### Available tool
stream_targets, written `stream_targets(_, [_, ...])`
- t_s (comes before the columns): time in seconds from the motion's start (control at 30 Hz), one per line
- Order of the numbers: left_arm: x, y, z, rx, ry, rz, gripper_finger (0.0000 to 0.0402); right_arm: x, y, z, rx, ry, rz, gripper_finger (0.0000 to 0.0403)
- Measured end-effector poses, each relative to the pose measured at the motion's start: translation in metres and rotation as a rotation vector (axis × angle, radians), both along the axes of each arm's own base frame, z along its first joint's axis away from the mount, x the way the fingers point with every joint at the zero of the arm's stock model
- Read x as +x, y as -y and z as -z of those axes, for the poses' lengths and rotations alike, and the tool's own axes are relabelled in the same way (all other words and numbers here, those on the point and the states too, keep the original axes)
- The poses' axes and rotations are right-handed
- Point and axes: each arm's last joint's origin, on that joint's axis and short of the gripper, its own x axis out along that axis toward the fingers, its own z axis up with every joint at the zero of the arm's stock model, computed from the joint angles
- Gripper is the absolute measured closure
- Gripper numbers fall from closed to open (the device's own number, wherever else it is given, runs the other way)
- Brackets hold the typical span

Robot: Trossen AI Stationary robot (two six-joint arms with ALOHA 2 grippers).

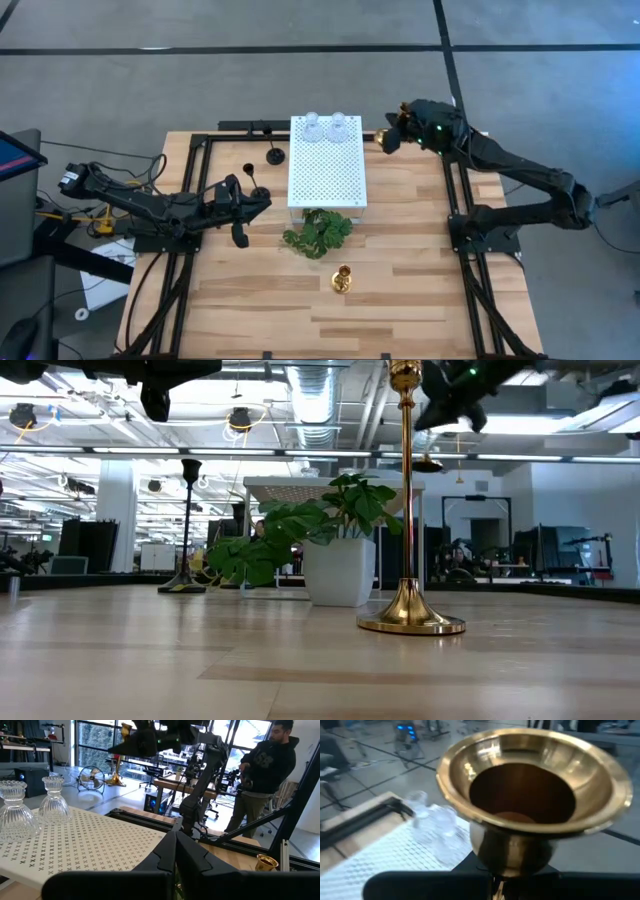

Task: Pick & Place candle stick holders
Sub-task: Put the top gold candle holder on the shelf

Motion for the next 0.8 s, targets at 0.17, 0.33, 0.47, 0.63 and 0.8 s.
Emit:
stream_targets(0.17, [0.0, 0.0, 0.0, 0.0, 0.0, 0.0, 0.0394, 0.028, 0.002, -0.009, 0.02, -0.002, -0.101, 0.0402])
stream_targets(0.33, [0.0, 0.0, 0.0, 0.0, 0.0, 0.0, 0.0394, 0.059, 0.004, -0.003, 0.04, -0.047, -0.177, 0.0402])
stream_targets(0.47, [0.0, 0.0, 0.0, 0.0, 0.0, 0.0, 0.0394, 0.077, 0.004, 0.005, 0.054, -0.084, -0.21, 0.0403])
stream_targets(0.63, [0.0, 0.0, 0.0, 0.0, 0.0, 0.0, 0.0394, 0.095, 0.002, 0.012, 0.075, -0.105, -0.26, 0.0403])
stream_targets(0.8, [0.0, 0.0, 0.0, 0.0, 0.0, 0.0, 0.0394, 0.11, 0.002, 0.018, 0.092, -0.117, -0.295, 0.0403])
